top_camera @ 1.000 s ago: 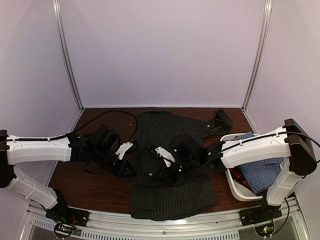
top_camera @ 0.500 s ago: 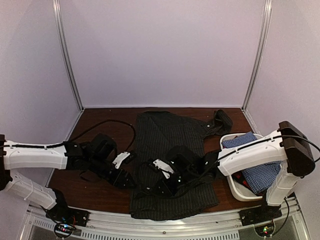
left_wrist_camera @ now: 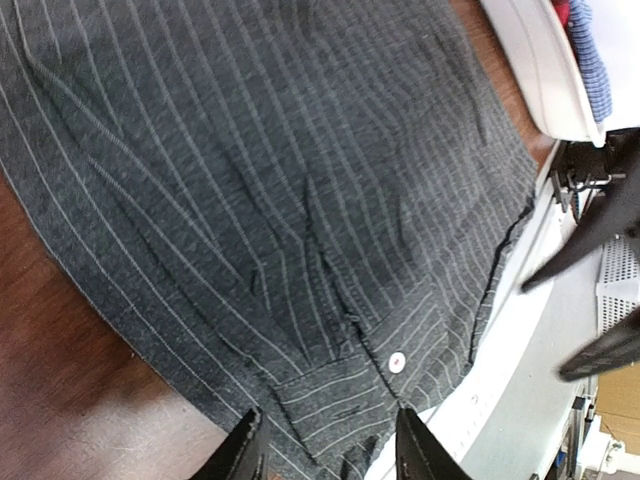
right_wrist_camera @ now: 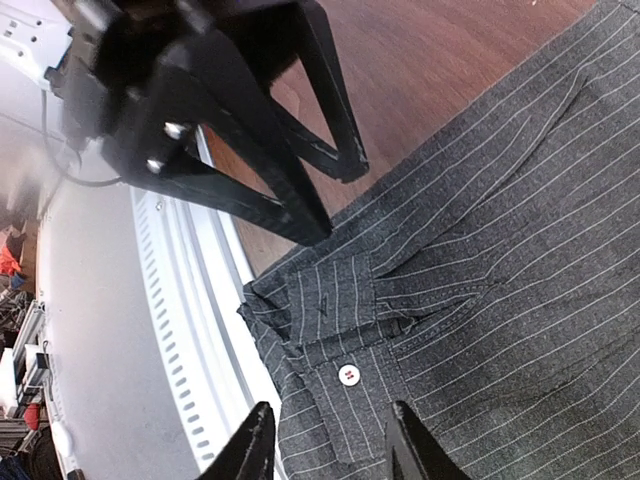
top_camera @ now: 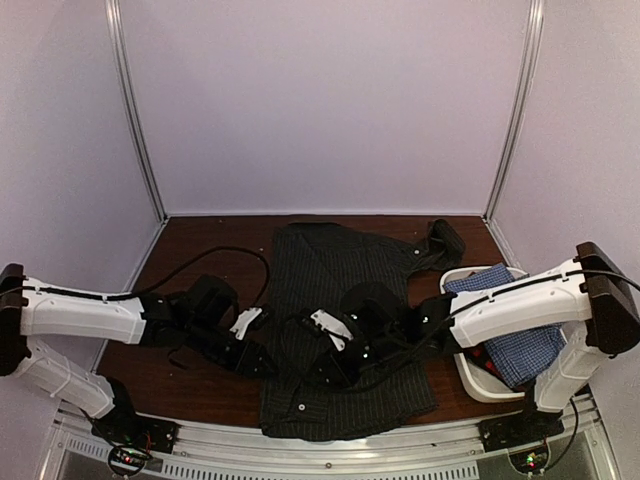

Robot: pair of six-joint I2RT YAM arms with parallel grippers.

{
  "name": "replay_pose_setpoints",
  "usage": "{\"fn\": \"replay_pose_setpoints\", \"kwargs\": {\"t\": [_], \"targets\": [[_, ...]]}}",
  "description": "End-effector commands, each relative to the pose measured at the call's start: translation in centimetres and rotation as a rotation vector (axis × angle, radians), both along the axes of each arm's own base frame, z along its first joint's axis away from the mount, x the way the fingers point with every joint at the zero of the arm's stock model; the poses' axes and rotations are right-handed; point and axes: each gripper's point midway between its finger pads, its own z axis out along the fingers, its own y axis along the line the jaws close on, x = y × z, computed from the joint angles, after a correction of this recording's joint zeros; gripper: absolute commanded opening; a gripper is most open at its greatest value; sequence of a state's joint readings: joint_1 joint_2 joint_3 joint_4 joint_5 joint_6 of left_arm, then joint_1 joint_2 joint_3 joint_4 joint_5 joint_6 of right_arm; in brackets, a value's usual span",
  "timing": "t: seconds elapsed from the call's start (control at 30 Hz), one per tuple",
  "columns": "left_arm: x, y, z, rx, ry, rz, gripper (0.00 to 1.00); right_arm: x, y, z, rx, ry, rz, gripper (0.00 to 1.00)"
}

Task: Fold and stack the long sleeve shirts
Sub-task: Fold the sleeve at the center of the board.

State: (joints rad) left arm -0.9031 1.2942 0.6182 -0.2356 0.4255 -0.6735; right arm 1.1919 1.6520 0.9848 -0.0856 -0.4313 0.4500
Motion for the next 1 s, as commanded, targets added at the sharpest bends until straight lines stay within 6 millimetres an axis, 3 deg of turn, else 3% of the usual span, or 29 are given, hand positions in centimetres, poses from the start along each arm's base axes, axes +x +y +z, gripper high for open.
{"fn": "replay_pose_setpoints", "kwargs": {"t": [0.0, 0.27, 0.57, 0.77, 0.87, 0.97], "targets": [[0.4, -0.6, -0.8, -0.024, 0.042, 0.027, 0.44, 0.4, -0.6, 1.2, 0.011, -0.034, -0.03, 0.39], [0.3, -0.4, -3.8, 0.044, 0.123, 0.061, 0.38, 3.3, -1.4, -0.6, -0.02, -0.024, -0.169, 0.38], [2.4, 0.7, -4.4, 0.133, 0.087, 0.189, 0.34, 8.4, -1.5, -1.2, 0.024, 0.0, -0.311, 0.3], [5.9, 2.2, -2.8, 0.106, 0.041, 0.293, 0.34, 11.9, -4.6, -2.5, 0.01, 0.021, -0.446, 0.29], [8.9, 2.5, -1.6, 0.099, 0.001, 0.331, 0.34, 13.5, -6.4, -2.7, 0.009, 0.024, -0.506, 0.29], [11.6, 2.6, -1.6, 0.117, -0.023, 0.366, 0.35, 15.1, -8.4, -2.6, -0.004, 0.014, -0.575, 0.29]]}}
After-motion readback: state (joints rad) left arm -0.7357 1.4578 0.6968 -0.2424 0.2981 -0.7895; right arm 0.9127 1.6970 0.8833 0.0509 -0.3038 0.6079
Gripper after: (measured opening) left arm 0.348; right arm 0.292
